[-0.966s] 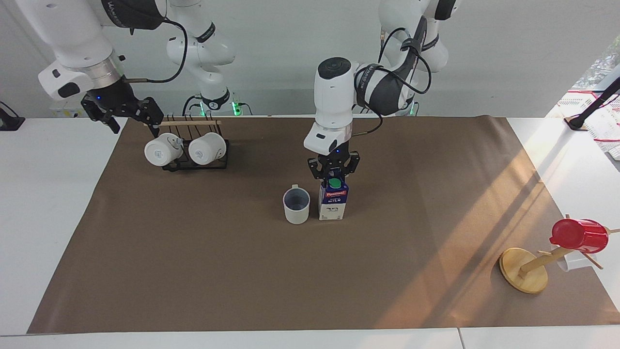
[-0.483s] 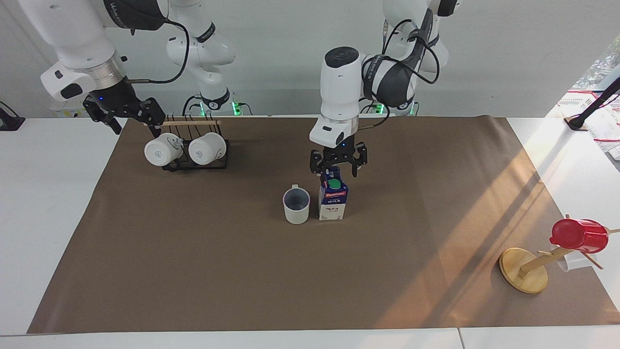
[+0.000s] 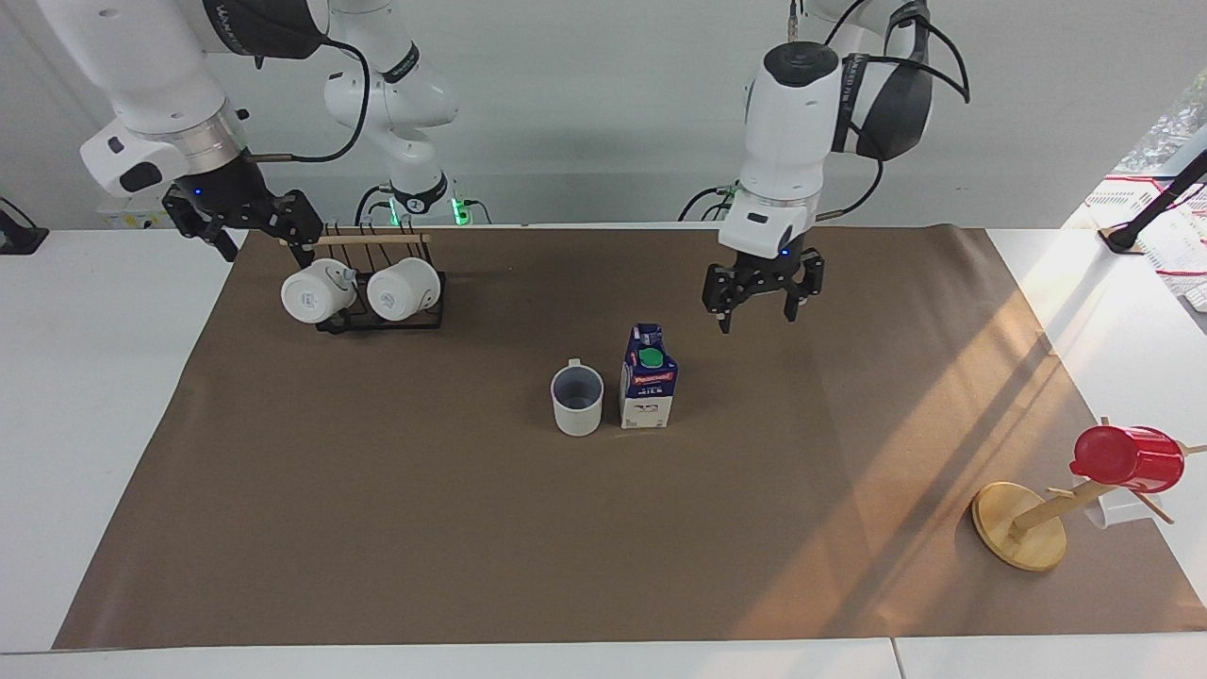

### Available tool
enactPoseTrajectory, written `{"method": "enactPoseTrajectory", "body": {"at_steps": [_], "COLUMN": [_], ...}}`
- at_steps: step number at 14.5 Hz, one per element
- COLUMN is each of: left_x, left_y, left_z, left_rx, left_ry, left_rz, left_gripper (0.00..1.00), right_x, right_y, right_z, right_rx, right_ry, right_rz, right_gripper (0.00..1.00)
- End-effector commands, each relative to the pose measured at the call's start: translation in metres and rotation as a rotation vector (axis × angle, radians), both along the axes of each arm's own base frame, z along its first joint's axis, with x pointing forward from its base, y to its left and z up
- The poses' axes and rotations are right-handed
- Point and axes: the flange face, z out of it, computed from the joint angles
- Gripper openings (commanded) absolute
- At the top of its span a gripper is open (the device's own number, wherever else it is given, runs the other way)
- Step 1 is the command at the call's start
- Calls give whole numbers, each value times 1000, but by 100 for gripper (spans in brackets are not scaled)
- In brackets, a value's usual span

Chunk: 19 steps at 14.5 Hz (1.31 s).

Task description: Place cup and milk on table

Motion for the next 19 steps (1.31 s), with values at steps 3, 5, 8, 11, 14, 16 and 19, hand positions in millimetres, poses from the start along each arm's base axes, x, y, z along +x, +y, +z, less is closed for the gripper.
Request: {"method": "enactPoseTrajectory", "body": {"at_steps": [3,5,8,11,14,16,19], "left_x": [13,24,30,35,32,26,15], "left_y": [121,168,229,262,262,260,252], "left_z": [21,37,63,94,108,109,102], "left_rx": [35,-15,-49,-83,-103,-107,-104], "left_ry": [63,57,59,95,141,164,185], "left_rz": [-75,-60,-84,-62,-59,-61,-61], "left_gripper": [100,100,100,100,100,100,100], "right_x": [-1,-1,0,-2,-2,-2,-2], "right_y": [-1,-1,-1,-2,-2,-2,-1], "right_z": [-1,-1,-2,-5,-5,-4,-5], "right_rx": [-10,-10,-10,1,1,1,1], "right_ry": [-11,-12,-12,-5,-5,-6,-5], "right_rz": [25,23,23,20,22,25,26], "right_gripper": [100,100,100,100,100,100,100]}}
